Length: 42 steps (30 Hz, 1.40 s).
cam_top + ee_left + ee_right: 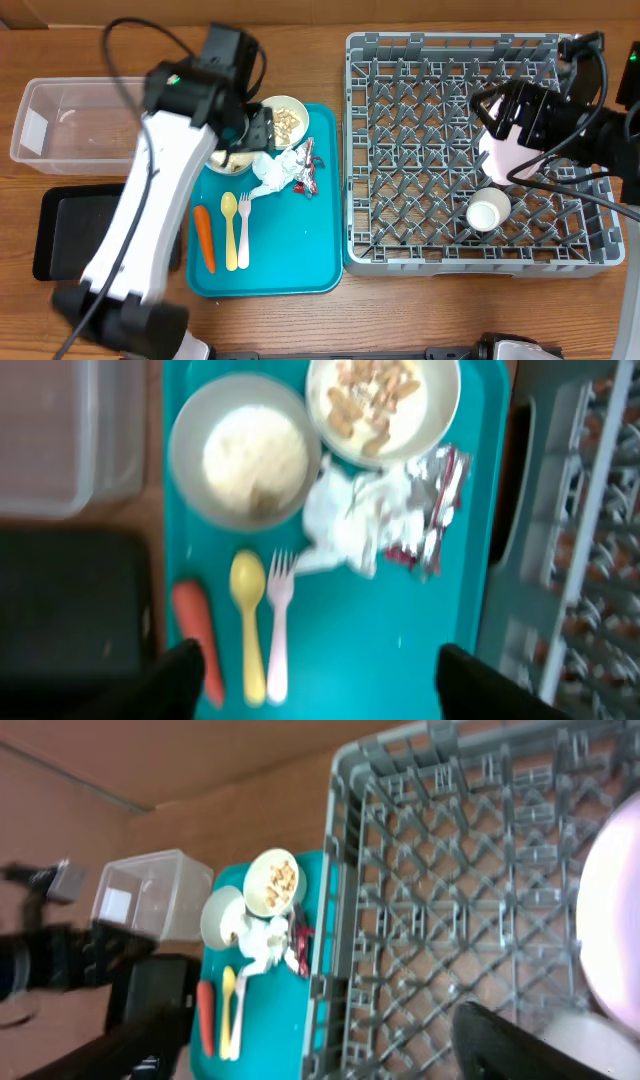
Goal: Sort waste into correct bins and load items into the dishwasher rack
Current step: 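Place the plate upright in the rack's right side with the right gripper, then grasp the crumpled tissue with the left gripper and drop it in the clear bin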
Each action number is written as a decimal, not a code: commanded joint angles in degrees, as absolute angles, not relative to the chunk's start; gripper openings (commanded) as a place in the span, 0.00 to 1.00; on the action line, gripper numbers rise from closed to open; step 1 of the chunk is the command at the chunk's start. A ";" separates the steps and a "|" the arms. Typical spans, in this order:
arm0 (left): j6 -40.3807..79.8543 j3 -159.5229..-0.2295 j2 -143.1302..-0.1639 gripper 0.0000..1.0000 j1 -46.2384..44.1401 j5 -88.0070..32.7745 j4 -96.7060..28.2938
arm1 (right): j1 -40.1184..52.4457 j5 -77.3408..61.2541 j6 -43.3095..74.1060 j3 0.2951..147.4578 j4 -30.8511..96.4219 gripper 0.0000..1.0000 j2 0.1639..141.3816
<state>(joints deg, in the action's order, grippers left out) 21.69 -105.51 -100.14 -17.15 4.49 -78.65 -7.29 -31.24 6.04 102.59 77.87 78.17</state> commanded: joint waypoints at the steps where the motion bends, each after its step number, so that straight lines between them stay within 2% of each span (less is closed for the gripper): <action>1: 18.04 -105.14 -104.86 0.73 -16.53 1.80 -75.94 | -7.07 -29.04 6.24 102.83 79.50 0.86 77.65; 3: 15.16 -105.14 -107.85 0.68 -16.53 -2.98 -74.63 | -7.09 -27.90 6.24 102.83 80.66 0.86 77.65; 12: 11.70 -105.14 -114.13 0.74 -16.95 -4.51 -77.65 | -7.07 -26.98 6.00 102.72 85.62 0.87 79.22; 19: 11.11 -104.77 -113.99 0.71 -18.24 -3.57 -79.15 | -7.07 -27.03 5.56 102.72 86.74 0.86 81.06; 25: 11.22 -98.54 -113.99 0.73 -22.13 1.56 -70.81 | -7.07 -27.00 5.56 102.72 87.59 0.86 81.03; 33: 11.57 -89.93 -114.02 0.74 -22.52 3.57 -59.20 | -7.07 -27.03 4.67 102.72 88.47 0.86 81.03; 39: 12.99 -86.21 -114.06 0.62 -22.57 5.06 -52.34 | -7.07 -27.03 4.51 102.72 88.84 0.86 81.03; 42: 13.61 -85.91 -114.06 0.48 -22.59 4.89 -50.04 | -7.07 -27.03 4.49 102.72 89.03 0.86 81.03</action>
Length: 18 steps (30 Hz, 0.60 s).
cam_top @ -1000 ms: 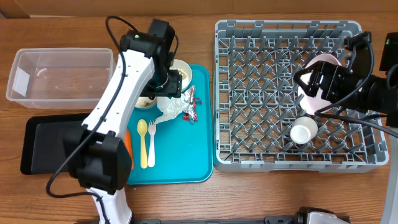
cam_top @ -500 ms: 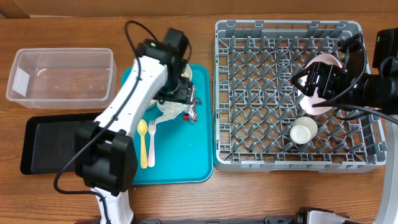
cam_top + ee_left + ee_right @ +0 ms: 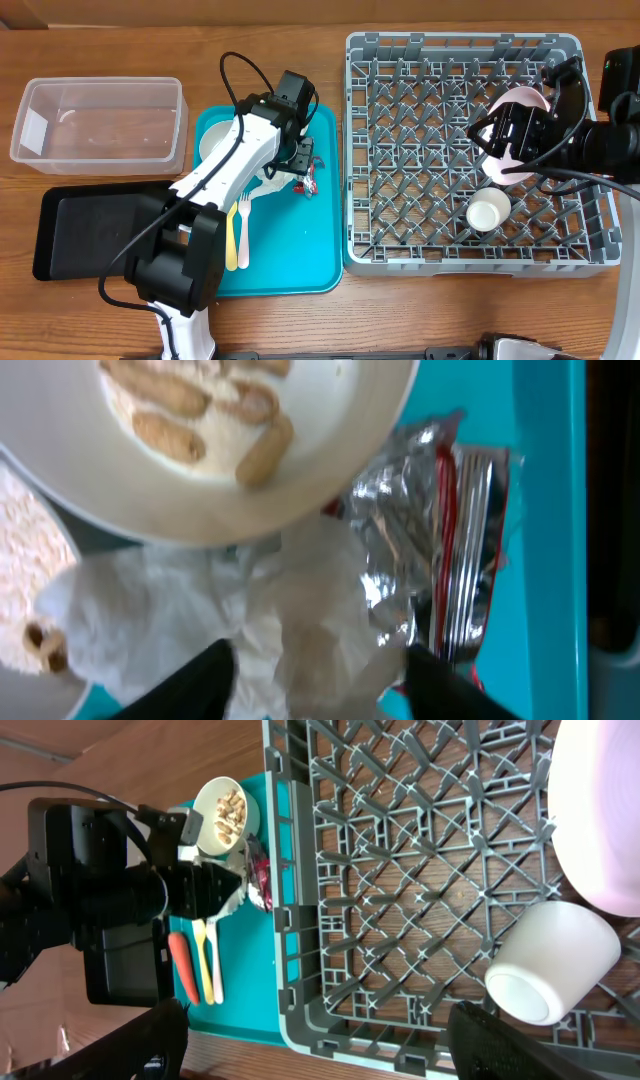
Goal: Sort waste into correct bins and load items into the dishwasher rack
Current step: 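Grasp the crumpled tissue with the left gripper and drop it in the clear bin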
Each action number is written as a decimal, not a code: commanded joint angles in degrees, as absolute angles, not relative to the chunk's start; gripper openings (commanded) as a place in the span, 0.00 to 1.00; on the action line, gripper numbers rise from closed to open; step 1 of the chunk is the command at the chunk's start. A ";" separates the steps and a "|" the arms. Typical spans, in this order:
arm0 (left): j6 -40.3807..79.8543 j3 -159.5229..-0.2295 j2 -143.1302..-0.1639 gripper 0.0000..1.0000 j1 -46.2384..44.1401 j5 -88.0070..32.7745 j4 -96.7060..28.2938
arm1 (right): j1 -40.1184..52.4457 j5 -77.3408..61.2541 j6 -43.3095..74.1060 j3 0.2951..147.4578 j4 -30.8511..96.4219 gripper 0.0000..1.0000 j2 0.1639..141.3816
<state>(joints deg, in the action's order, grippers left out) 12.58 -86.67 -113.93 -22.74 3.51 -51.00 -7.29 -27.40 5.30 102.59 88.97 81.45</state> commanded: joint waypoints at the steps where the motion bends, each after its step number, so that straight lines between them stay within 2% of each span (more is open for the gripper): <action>1: 14.22 -85.91 -114.06 0.41 -22.59 4.89 -49.76 | -7.07 -27.03 4.49 102.72 89.14 0.86 81.03; 4: 16.47 -85.95 -114.06 0.12 -22.57 4.54 -50.74 | -7.07 -27.00 4.49 102.72 89.52 0.86 81.03; 6: 17.15 -86.06 -113.75 0.04 -22.57 3.16 -52.97 | -7.07 -27.00 4.49 102.72 89.69 0.86 81.03; 13: 19.33 -95.46 -109.62 0.04 -22.06 3.14 -70.61 | -7.07 -27.00 4.49 102.72 89.52 0.86 81.03; 18: 17.19 -106.19 -105.12 0.04 -20.51 3.75 -75.92 | -7.07 -27.00 4.49 102.72 89.47 0.87 81.03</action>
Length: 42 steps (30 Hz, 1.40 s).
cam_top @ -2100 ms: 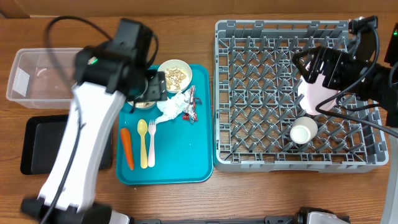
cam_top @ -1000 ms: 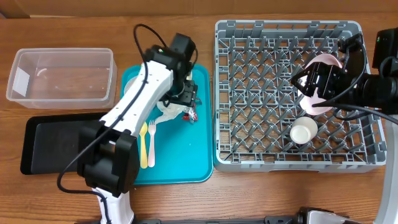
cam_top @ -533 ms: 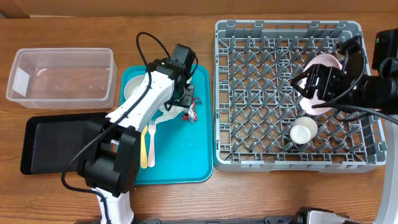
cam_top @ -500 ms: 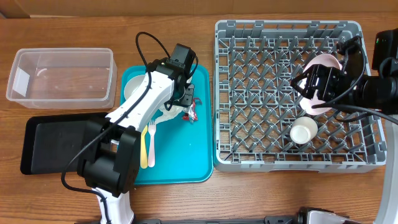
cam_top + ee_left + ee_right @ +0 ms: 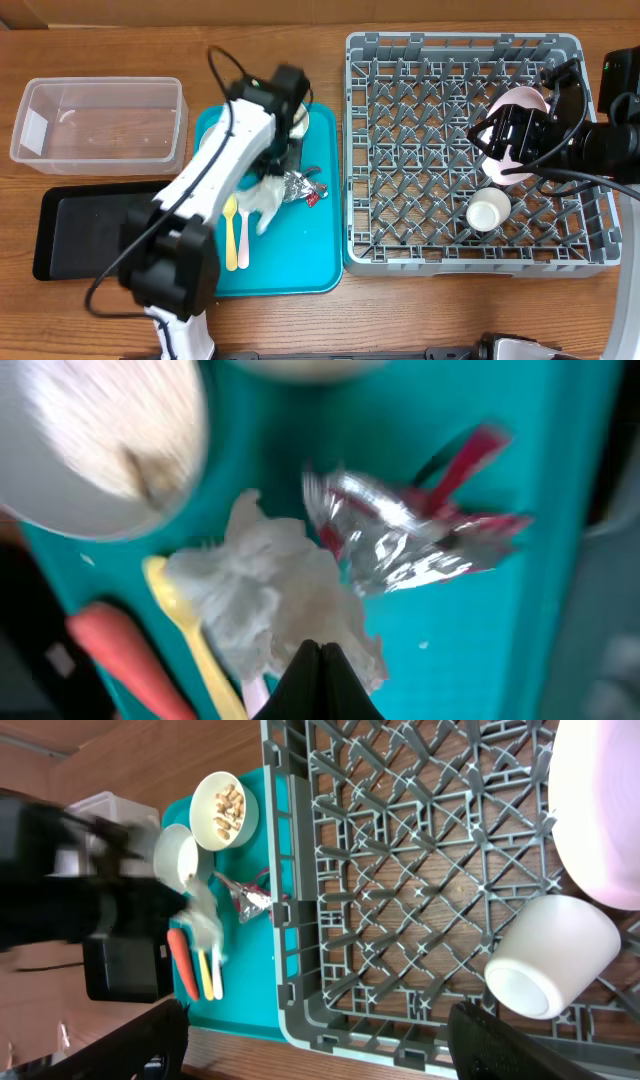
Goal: Sort waste into correct bins and load items into the dishwasher rack
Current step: 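Grasp the crumpled tissue with the left gripper and drop it in the clear bin, then grasp the foil wrapper with the left gripper and drop it in the clear bin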
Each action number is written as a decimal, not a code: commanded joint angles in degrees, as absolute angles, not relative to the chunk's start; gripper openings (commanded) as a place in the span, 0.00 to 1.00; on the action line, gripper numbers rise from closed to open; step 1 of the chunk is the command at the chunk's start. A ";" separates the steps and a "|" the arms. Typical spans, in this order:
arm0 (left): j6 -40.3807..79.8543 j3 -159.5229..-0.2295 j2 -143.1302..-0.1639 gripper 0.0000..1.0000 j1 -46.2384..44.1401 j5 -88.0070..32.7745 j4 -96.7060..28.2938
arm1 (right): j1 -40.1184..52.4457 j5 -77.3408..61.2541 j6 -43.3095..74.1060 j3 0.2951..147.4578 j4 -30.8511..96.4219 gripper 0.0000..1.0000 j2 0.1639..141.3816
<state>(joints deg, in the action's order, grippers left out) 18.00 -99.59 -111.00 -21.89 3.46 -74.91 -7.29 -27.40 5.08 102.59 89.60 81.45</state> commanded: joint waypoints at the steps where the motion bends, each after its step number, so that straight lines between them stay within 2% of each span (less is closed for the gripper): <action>1: 16.62 -107.66 -104.27 0.04 -19.94 4.23 -76.01 | -7.07 -27.00 4.49 102.72 89.52 0.86 81.03; 9: 17.26 -109.93 -101.80 0.04 -7.97 24.58 -75.20 | -7.07 -27.00 4.49 102.72 90.15 0.86 81.03; 15: 16.62 -109.86 -105.60 0.04 4.38 18.24 -68.82 | -7.07 -27.00 4.49 102.72 90.17 0.86 81.03; 16: 15.81 -109.86 -106.39 0.07 5.61 16.23 -67.85 | -7.07 -27.00 4.49 102.72 90.17 0.86 81.03; 19: 10.44 -109.86 -108.16 0.50 7.57 6.46 -66.54 | -7.07 -27.00 4.49 102.72 90.26 0.87 81.03; 20: 9.54 -109.89 -108.22 0.53 7.57 4.67 -66.63 | -7.07 -27.00 4.49 102.72 90.35 0.87 81.03; 26: 8.08 -110.00 -107.46 0.56 2.59 -3.40 -69.87 | -7.07 -27.00 4.49 102.72 90.59 0.88 81.03; 31: 8.19 -106.52 -107.57 0.56 -8.64 -4.14 -71.85 | -7.07 -26.98 4.49 102.72 90.80 0.90 81.03; 36: 15.07 -96.95 -108.71 0.68 -19.00 1.02 -64.79 | -7.07 -26.98 4.47 102.72 90.83 0.91 81.03; 42: 24.77 -86.89 -111.96 0.63 -21.67 -5.61 -52.56 | -7.07 -26.98 4.08 102.72 90.85 0.94 81.03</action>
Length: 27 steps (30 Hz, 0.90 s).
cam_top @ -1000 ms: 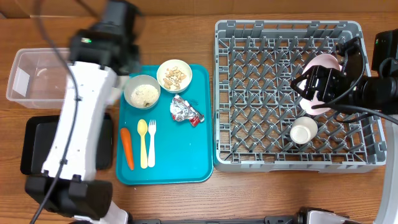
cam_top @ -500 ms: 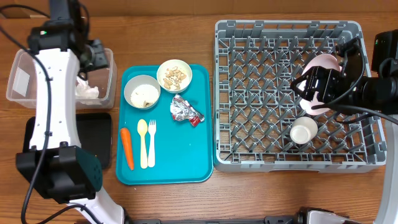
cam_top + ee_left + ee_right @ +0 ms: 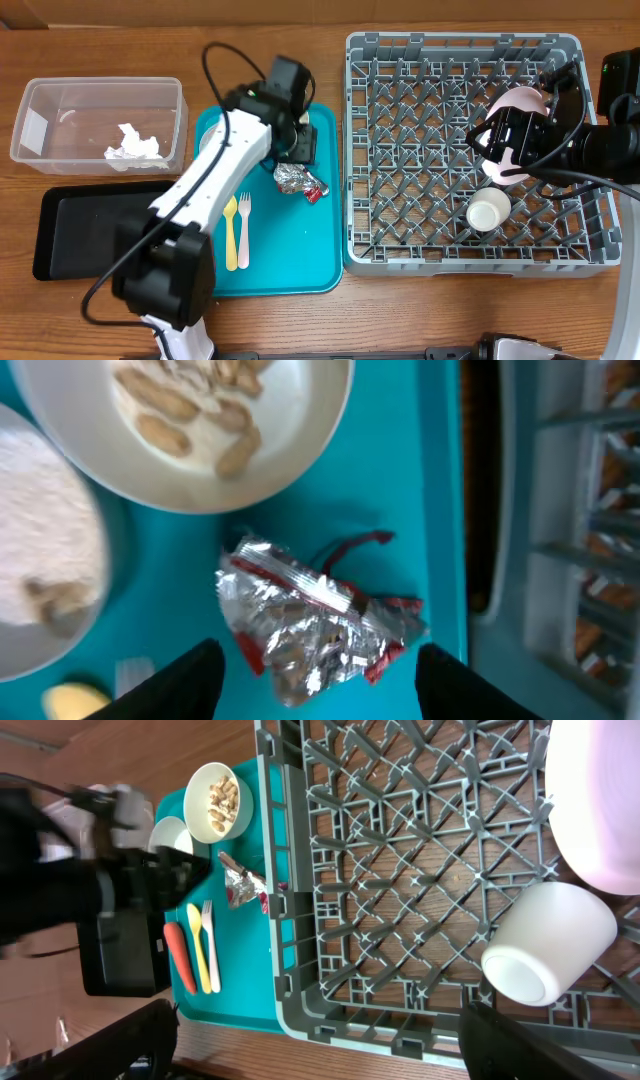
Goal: Sort waste into correct bins and load items into the dishwasher rack
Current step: 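Grasp the foil wrapper with the left gripper and drop it in the clear bin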
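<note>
My left gripper (image 3: 315,685) hangs open just above a crumpled foil wrapper (image 3: 315,625) on the teal tray (image 3: 290,250). Beside the wrapper are a bowl of peanuts (image 3: 190,410) and a bowl of rice (image 3: 40,550). A white crumpled napkin (image 3: 135,148) lies in the clear bin (image 3: 100,100). A carrot (image 3: 180,958), a yellow spoon (image 3: 230,235) and a pink fork (image 3: 244,225) lie on the tray's left. My right gripper (image 3: 320,1055) is open over the grey dishwasher rack (image 3: 420,250), which holds a pink bowl (image 3: 515,145) and a white cup (image 3: 488,210).
A black bin (image 3: 90,230) sits at the front left, below the clear bin. The left arm's white link crosses the tray's left side and hides the carrot in the overhead view. Cables run over both arms.
The napkin, then pinched in my shut left gripper above the tray, now lies in the clear bin. The left gripper is open again over the foil wrapper. The right arm has barely moved.
At first my left gripper was open high over the tray, with napkin and wrapper beside the bowls. Then it was low over the napkin, then shut on it. Now the napkin is in the clear bin. The right gripper stayed open over the rack.
</note>
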Each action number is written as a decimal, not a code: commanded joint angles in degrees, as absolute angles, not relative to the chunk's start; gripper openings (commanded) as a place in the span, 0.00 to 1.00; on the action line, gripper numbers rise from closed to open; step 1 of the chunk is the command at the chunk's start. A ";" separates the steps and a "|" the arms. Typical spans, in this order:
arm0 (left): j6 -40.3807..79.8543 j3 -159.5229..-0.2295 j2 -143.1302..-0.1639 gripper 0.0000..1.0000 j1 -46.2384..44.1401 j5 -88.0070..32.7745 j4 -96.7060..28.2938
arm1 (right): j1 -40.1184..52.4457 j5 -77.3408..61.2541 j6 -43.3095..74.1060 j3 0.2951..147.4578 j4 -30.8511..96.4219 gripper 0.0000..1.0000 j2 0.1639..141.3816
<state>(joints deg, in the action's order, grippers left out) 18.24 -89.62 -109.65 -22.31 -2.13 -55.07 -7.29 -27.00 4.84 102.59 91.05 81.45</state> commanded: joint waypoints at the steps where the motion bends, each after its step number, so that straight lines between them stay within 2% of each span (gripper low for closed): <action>1: 25.50 -86.56 -112.60 0.62 -21.76 -6.44 -51.57 | -7.07 -26.98 4.08 102.72 90.85 0.94 81.03; 5: 27.44 -86.39 -116.55 0.59 -22.06 -7.29 -49.30 | -7.07 -26.98 4.05 102.72 90.98 0.94 81.03; 9: 27.53 -86.39 -119.72 0.48 -22.61 -8.82 -48.60 | -7.07 -26.98 4.03 102.72 91.26 0.94 81.03; 14: 28.75 -86.43 -119.02 0.06 -23.18 -8.64 -51.57 | -7.07 -26.98 2.74 102.72 91.68 0.94 81.03; 20: 29.26 -88.25 -110.96 0.04 -22.94 -7.92 -59.05 | -7.07 -26.98 2.74 102.72 91.79 0.94 81.03; 27: 24.95 -97.58 -98.76 0.04 -17.65 3.90 -70.52 | -7.07 -26.98 2.76 102.72 91.90 0.94 81.03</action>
<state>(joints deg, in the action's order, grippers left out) 27.49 -92.51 -105.30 -20.99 -3.73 -68.97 -7.29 -26.98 3.31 102.59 92.16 81.45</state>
